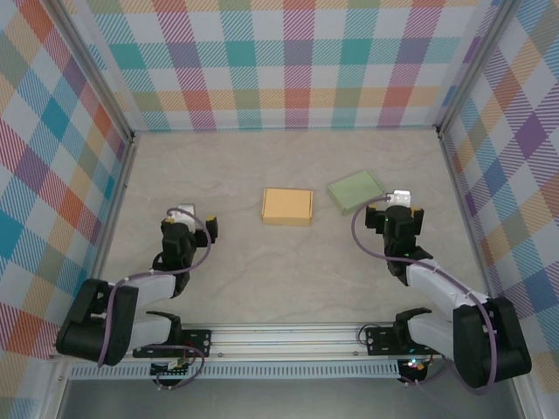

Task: Fold the paper box

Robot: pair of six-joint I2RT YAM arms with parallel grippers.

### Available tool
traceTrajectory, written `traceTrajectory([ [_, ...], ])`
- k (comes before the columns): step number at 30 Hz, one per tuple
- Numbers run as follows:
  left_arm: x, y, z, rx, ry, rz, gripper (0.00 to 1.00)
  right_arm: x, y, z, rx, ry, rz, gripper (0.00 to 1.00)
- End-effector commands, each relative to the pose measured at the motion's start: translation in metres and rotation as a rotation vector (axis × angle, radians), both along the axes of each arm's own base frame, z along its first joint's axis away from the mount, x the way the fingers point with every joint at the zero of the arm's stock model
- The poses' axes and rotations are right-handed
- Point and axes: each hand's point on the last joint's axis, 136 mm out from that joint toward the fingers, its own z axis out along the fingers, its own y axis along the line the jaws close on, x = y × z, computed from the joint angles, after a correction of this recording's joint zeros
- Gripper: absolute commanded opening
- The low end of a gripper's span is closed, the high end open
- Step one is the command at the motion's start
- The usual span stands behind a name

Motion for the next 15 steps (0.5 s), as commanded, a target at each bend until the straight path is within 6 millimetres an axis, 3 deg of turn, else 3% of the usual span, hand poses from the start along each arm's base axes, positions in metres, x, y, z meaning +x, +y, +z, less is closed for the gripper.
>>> traceTrajectory([
  [1, 0.019, -0.01, 0.026, 0.007, -0.115, -0.069, 1.0, 0.011, 0.001, 0.014, 0.015, -0.089, 0.025, 1.0],
  [4, 0.026, -0.016, 0.007, 0.03, -0.1, -0.105, 1.0, 0.014, -0.001, 0.011, 0.03, -0.098, 0.031, 1.0],
  [11, 0.043, -0.011, -0.009, -0.012, -0.023, -0.108, 1.0, 0.019, -0.007, 0.003, 0.079, -0.13, 0.056, 1.0],
  [15, 0.059, 0.013, -0.017, -0.097, 0.069, -0.017, 1.0, 0.025, -0.002, -0.004, 0.086, -0.128, 0.099, 1.0],
])
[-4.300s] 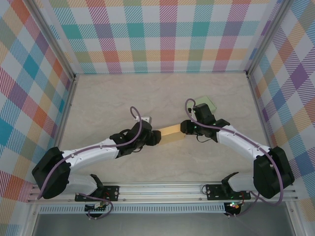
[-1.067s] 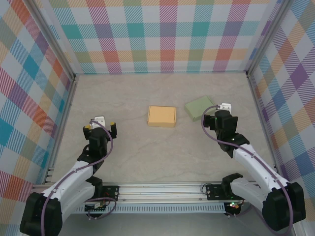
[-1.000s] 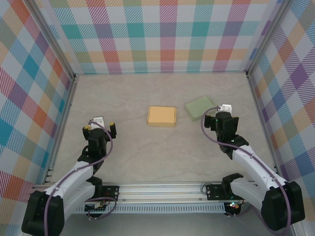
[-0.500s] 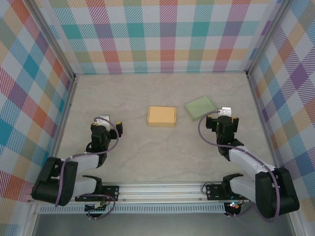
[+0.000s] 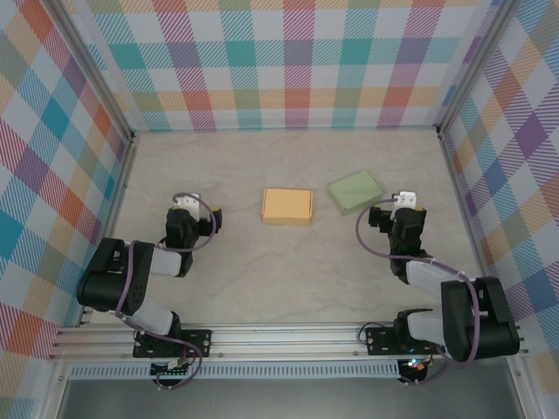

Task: Fold the paper box

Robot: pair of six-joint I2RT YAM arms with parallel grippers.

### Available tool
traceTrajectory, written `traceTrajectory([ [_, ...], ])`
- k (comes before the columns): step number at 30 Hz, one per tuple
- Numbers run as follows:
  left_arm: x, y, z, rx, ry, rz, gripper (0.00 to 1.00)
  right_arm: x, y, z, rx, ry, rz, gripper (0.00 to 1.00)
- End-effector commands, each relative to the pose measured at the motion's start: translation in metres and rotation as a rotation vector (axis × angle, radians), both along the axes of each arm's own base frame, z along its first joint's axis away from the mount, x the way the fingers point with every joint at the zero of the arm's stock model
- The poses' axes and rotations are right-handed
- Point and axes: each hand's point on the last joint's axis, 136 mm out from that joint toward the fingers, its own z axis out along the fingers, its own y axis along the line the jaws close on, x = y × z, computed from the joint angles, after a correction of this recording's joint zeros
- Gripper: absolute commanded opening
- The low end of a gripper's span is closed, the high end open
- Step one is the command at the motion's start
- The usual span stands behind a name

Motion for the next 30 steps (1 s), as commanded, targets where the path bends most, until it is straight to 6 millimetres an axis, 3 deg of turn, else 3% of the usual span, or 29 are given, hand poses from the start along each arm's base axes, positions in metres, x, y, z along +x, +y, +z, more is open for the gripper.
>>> traceTrajectory([
  [1, 0.008, 0.014, -0.003, -0.077, 0.042, 0.037, 1.0, 0.011, 0.013, 0.016, 0.015, -0.09, 0.087, 1.0],
  [7, 0.008, 0.013, -0.003, -0.078, 0.043, 0.034, 1.0, 0.023, 0.02, 0.011, 0.064, -0.099, 0.158, 1.0],
  [11, 0.008, 0.013, -0.003, -0.076, 0.042, 0.034, 1.0, 0.036, 0.025, -0.015, 0.077, -0.055, 0.182, 1.0],
  [13, 0.008, 0.013, -0.003, -0.075, 0.043, 0.035, 1.0, 0.04, 0.025, -0.018, 0.1, -0.014, 0.196, 1.0],
  [15, 0.008, 0.013, -0.003, -0.076, 0.043, 0.035, 1.0, 0.043, 0.016, -0.018, 0.132, -0.018, 0.174, 1.0],
  [30, 0.008, 0.013, -0.003, -0.074, 0.043, 0.035, 1.0, 0.043, 0.016, -0.018, 0.133, -0.014, 0.175, 1.0],
])
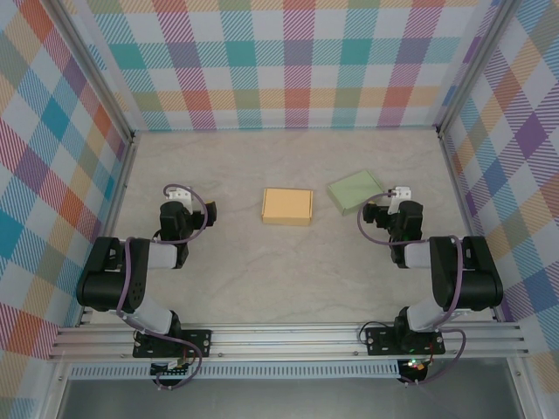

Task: Fold the paper box

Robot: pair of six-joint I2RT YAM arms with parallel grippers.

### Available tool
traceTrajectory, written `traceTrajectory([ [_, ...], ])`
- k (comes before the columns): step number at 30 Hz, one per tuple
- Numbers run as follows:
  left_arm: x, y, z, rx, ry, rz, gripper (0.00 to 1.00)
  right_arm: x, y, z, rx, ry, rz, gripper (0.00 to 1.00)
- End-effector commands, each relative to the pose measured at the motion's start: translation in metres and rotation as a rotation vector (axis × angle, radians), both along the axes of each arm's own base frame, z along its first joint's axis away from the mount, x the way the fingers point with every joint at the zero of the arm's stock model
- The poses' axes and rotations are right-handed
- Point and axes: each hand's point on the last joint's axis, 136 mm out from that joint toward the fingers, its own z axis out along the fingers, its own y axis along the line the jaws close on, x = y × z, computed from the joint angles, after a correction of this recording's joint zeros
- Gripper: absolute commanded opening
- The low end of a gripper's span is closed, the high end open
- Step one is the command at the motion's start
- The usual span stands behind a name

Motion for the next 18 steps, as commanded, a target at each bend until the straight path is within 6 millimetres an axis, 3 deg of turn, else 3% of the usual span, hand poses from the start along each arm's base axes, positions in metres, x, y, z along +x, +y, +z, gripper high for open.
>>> traceTrajectory([
  [1, -0.0007, 0.0003, -0.0031, -0.017, 0.011, -0.003, 1.0, 0.0064, 0.0028, 0.0142, 0.02, -0.045, 0.012, 1.0],
  [18, -0.0004, -0.0002, -0.0026, -0.014, 0.011, -0.002, 1.0, 0.0066, 0.0025, 0.0145, 0.02, -0.046, 0.01, 1.0],
])
